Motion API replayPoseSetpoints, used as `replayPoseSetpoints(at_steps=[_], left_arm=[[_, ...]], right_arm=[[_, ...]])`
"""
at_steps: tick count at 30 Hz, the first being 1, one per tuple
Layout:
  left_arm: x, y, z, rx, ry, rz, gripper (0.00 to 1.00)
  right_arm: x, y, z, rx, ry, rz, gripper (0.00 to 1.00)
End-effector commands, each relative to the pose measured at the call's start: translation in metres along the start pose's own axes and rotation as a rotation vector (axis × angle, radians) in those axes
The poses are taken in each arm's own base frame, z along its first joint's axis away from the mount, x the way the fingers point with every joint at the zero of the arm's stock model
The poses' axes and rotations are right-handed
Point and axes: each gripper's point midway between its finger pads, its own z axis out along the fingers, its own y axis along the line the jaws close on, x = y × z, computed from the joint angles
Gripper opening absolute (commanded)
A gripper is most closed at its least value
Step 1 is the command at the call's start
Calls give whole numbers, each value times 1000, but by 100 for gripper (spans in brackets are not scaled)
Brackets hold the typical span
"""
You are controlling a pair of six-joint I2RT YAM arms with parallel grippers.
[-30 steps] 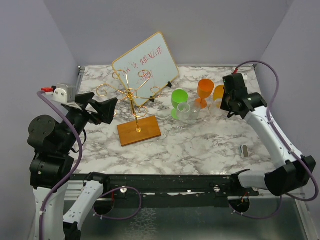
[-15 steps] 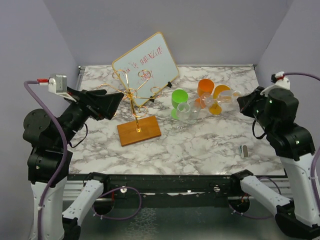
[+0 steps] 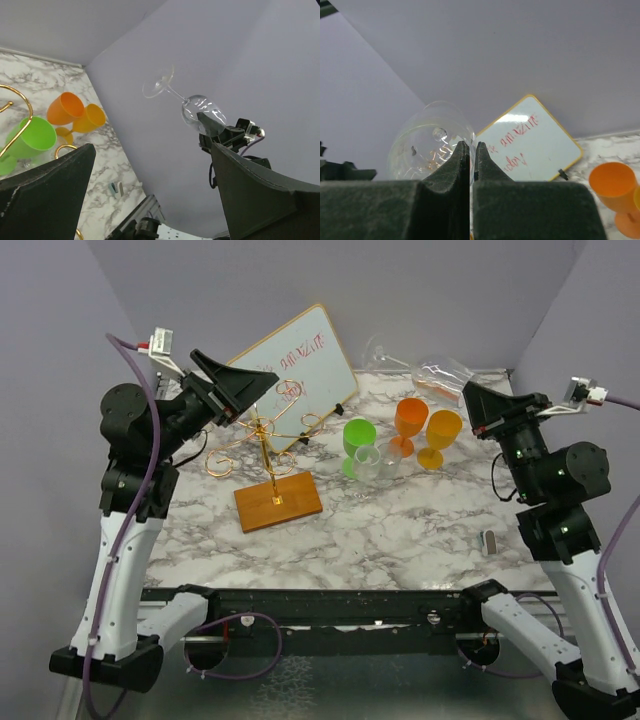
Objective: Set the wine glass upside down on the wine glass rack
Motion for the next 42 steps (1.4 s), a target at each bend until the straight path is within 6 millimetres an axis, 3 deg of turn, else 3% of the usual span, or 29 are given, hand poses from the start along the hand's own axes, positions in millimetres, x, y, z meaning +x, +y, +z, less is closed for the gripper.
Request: replayPoseSetpoints(at_steps=[1,9,12,18,20,25,31,36,42], left_arm=[[2,-9,26,109,26,-86,99],[39,-14,91,145,44,-53,99],[51,-25,107,195,3,-72,99],[66,-46,144,160,-139,-225,99],[66,-44,153,127,-179,-256,99],[55,-35,159,67,-346,-366,99],[36,-56,162,153,-446,-370,99],[36,-68,162,197,-447,-368,98],[20,-76,161,196,-509,-369,83]], right_arm=[[-35,43,8,-229,-185,120,1],[-14,38,22,-266,-170,297,1],[-12,32,20,-244,-181,352,1],[-18,41,20,-313,-218,232,1],[-18,41,19,-322,-234,215,1],[-16,42,22,-349,-252,204,1],[-9,41,25,-358,-236,199,1],[-8,40,26,-358,-234,205,1],[-2,41,23,-372,-215,207,1]])
